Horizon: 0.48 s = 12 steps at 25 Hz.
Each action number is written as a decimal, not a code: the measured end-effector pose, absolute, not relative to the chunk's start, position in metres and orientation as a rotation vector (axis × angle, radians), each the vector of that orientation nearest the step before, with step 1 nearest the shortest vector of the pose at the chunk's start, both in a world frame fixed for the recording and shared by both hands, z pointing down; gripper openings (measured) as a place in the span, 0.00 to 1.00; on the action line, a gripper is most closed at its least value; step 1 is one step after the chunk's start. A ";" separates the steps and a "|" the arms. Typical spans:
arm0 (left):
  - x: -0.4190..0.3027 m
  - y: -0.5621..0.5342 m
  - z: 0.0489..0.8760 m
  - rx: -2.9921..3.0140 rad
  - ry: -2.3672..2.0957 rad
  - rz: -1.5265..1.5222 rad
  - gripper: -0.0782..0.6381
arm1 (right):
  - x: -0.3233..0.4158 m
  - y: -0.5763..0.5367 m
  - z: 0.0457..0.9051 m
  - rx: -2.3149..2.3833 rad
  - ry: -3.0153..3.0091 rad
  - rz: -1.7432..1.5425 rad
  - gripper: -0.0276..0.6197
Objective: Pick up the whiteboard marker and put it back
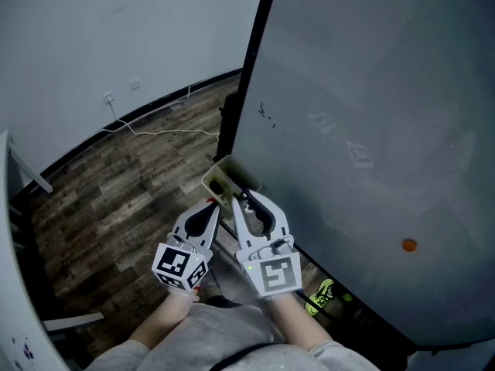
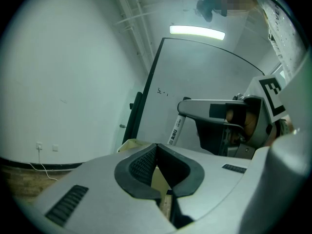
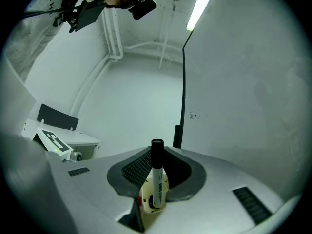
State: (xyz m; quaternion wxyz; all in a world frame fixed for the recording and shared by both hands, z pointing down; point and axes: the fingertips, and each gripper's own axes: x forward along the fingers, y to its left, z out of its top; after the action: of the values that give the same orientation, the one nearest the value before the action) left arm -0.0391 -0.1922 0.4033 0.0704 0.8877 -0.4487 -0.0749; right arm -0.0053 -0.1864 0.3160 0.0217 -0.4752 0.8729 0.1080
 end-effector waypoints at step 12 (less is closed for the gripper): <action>-0.042 -0.197 0.400 2.673 -1.363 -0.243 0.13 | -0.007 -0.188 0.310 -1.463 2.698 0.354 0.16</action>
State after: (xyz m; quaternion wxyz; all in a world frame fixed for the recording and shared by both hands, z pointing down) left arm -0.0416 -0.1969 0.4002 0.0657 0.8860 -0.4519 -0.0804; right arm -0.0066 -0.1885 0.3101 0.0260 -0.4734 0.8730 0.1144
